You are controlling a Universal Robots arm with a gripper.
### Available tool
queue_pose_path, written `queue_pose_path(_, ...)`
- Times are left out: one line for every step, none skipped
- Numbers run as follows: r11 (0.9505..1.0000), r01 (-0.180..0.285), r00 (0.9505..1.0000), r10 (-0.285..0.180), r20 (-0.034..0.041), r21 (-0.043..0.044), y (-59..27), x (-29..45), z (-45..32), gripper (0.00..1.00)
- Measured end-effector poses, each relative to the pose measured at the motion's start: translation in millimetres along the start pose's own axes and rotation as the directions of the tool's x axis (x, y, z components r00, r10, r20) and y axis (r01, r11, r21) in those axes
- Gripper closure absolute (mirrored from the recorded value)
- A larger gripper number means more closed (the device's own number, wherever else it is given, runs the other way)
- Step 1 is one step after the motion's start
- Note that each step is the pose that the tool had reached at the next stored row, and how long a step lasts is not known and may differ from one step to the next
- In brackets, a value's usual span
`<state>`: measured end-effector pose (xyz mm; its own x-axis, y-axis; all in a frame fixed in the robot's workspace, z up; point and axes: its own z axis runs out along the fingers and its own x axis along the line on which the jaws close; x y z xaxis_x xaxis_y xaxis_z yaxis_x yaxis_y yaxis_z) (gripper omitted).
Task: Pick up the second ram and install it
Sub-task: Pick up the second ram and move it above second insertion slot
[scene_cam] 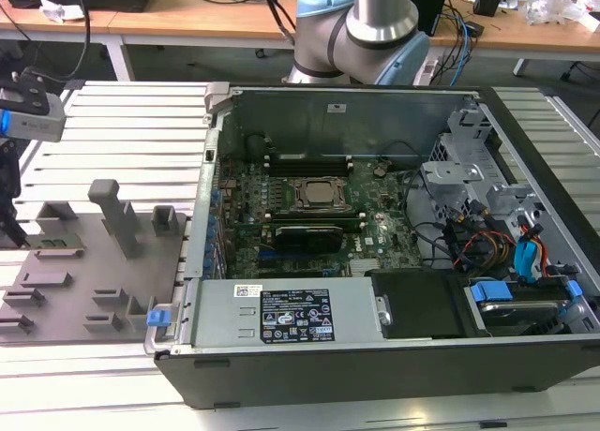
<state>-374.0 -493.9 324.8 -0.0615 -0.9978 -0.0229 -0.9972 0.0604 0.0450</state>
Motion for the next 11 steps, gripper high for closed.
queue_pose_path(1.0000,0.000,1.0000,0.000,0.0000,0.0000,0.1,-0.1,-2.9,0.87)
queue_pose_path(1.0000,0.000,1.0000,0.000,0.0000,-0.0001,0.2,-0.1,-3.8,0.87)
queue_pose_path(1.0000,0.000,1.0000,0.000,0.0000,0.0000,0.2,-0.1,-5.5,0.87)
queue_pose_path(1.0000,0.000,1.0000,0.000,0.0001,0.0000,0.3,-0.2,-6.8,0.87)
queue_pose_path(1.0000,0.000,1.0000,0.000,0.0001,0.0000,0.4,-0.2,-8.5,0.87)
queue_pose_path(1.0000,0.000,1.0000,0.000,0.0000,0.0000,0.5,-0.3,-11.4,0.87)
queue_pose_path(1.0000,0.000,1.0000,0.000,0.0000,0.0000,0.5,-0.3,-13.4,0.87)
queue_pose_path(1.0000,0.000,1.0000,0.000,0.0000,0.0000,0.6,-0.4,-15.8,0.87)
queue_pose_path(1.0000,0.000,1.0000,0.000,0.0000,0.0000,0.8,-0.5,-19.2,0.87)
queue_pose_path(1.0000,0.000,1.0000,0.000,0.0000,0.0000,0.8,-0.5,-20.5,0.87)
queue_pose_path(1.0000,0.000,1.0000,0.000,0.0000,0.0000,0.9,-0.5,-22.1,0.87)
